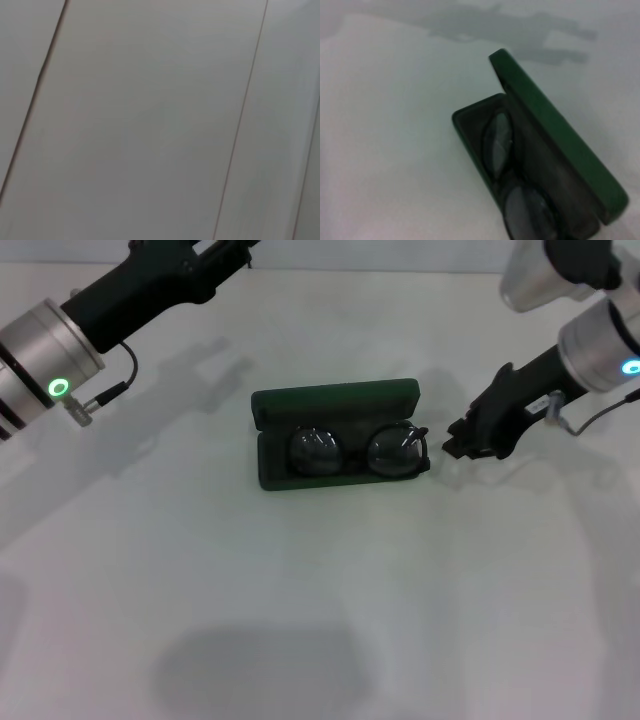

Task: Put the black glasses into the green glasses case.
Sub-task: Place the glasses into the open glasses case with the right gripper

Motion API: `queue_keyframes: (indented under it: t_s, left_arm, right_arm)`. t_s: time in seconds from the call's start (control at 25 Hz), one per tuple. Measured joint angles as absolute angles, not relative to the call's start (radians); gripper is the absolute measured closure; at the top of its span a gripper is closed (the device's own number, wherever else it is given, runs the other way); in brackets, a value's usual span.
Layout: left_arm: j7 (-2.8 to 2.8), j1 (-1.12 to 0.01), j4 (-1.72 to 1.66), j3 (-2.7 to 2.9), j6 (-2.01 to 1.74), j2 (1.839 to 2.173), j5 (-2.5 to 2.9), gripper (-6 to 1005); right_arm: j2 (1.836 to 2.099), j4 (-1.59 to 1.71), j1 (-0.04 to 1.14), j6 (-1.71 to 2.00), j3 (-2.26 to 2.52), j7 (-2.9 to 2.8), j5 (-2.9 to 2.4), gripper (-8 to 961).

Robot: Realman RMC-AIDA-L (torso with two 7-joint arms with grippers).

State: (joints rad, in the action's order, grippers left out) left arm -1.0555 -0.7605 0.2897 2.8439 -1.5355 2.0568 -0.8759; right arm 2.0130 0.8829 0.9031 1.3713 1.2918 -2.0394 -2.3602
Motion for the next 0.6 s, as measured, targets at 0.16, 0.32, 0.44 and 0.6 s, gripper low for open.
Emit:
queue_keyframes:
  t_s: [0.16,0.32,0.44,0.6]
  left_arm:
    - [-1.063,-0.773,0.290,2.844,-1.535,2.056,-0.865,501]
    - [-1.061,-0.778,0.287,2.844,-1.535,2.062,-0.865,501]
    - [-1.062,-0.778,0.285,2.844,-1.535,2.063,-0.865,502]
    - [-1.058,-0.778,0.281,2.844,-1.535,2.070,-0.865,502]
  right_arm:
    - [2.017,0.808,0.946,1.378,1.312,-2.039,-2.362,768]
    - [2.022,0.792,0.952,1.375,1.388,-2.063,-2.364,768]
    - [2.025,0.791,0.951,1.353,1.432,-2.085,-2.364,770]
    - [2.029,0.791,0.947,1.303,1.452,-2.089,-2.348,774]
